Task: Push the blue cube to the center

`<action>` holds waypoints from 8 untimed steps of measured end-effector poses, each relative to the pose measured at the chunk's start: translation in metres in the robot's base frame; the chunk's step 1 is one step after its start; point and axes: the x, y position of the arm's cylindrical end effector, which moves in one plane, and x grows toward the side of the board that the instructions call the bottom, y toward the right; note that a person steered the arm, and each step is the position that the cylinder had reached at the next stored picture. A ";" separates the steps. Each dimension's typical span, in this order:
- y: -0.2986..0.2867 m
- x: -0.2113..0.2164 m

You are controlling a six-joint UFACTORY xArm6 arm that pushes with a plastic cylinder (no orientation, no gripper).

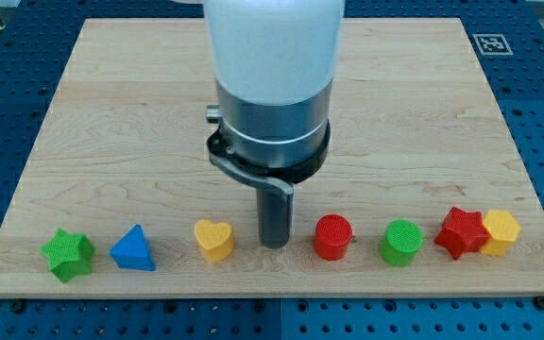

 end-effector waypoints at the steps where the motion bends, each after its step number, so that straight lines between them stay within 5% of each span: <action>1: 0.021 -0.020; 3: 0.023 -0.072; 5: 0.017 -0.052; 8: -0.028 -0.106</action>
